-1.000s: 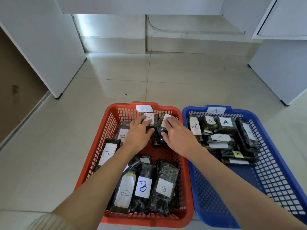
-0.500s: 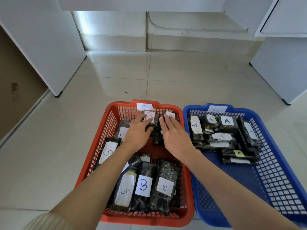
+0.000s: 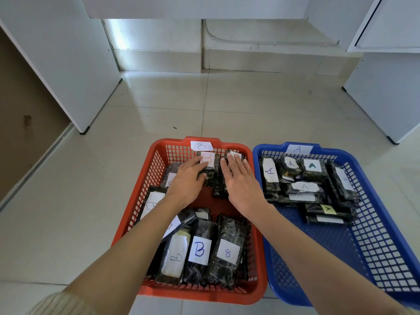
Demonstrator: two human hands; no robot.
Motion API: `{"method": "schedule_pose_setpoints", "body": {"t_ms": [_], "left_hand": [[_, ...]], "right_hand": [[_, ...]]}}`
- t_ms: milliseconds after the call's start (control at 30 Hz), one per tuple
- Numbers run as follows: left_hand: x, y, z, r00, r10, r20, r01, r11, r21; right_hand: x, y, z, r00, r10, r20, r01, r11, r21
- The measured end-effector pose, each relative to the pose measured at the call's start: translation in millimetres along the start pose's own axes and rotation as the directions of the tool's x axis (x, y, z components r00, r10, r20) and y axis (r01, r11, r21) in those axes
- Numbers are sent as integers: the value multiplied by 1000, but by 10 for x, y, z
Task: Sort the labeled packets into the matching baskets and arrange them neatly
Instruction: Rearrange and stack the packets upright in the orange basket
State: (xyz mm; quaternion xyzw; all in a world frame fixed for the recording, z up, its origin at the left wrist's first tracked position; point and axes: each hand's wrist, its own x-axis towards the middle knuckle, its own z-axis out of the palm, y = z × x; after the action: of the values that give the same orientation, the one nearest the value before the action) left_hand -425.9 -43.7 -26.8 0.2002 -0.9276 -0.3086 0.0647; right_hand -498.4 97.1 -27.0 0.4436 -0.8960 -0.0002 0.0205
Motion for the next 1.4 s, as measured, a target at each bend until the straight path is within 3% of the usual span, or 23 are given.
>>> {"method": "schedule_pose_setpoints", "body": {"t_ms": [133,200,300,367,400,533,633,700,767,833,900,1000,1133,1267,1400], "left_hand": [[-159,-201,-364,980,-5,-201,17,998,60],[-256,-345,-561,970,-26,-241,76,977,198],[-414,-539,-729,970,-57,-238,132,941,311],[-535,-651,-729,966,-77,-246,154,938,310],[-591,-698,-703,966,-96,-240,164,946,281],[-732,-768,-560,967,-166,-195,180,982,53],[-759,-787,-537,942,-120,-312,139,990,38],[-794,-748,-572,905,-58,-421,90,994,57],[-846,-669,-632,890,-4,-456,33,998,54],[-892,-574,-675,958,12,-285,-5,1000,24],[-893,-504,-705,1000,2,15,-1,999,-47],[-879,-425,-756,944,-24,328,48,997,-65],[-868,-324,-803,925,-23,379,0,998,60],[-871,-276,-787,958,-8,288,-11,998,64],[-812,-267,-866,986,-159,46,164,976,-143]], "right_hand": [[-44,-106,-53,975,-78,-207,111,982,154],[-32,-271,-126,969,-71,-236,159,912,379],[63,-611,-283,995,-55,81,-22,685,728],[177,-813,-346,945,-79,319,-203,623,755],[240,-898,-359,913,-91,397,-251,641,725],[477,-1129,-332,871,-102,481,-256,740,622],[593,-1187,-247,864,-55,500,-330,689,645],[610,-1114,-265,873,21,487,-421,535,732],[613,-960,-312,879,136,458,-477,309,823],[601,-769,-342,870,266,415,-457,123,881],[561,-623,-339,859,346,377,-416,42,908],[449,-515,-313,865,378,329,-378,62,924],[331,-384,-348,842,482,243,-285,15,958],[274,-289,-400,822,535,196,-211,-34,977],[253,-224,-377,792,601,105,-190,80,979]]}}
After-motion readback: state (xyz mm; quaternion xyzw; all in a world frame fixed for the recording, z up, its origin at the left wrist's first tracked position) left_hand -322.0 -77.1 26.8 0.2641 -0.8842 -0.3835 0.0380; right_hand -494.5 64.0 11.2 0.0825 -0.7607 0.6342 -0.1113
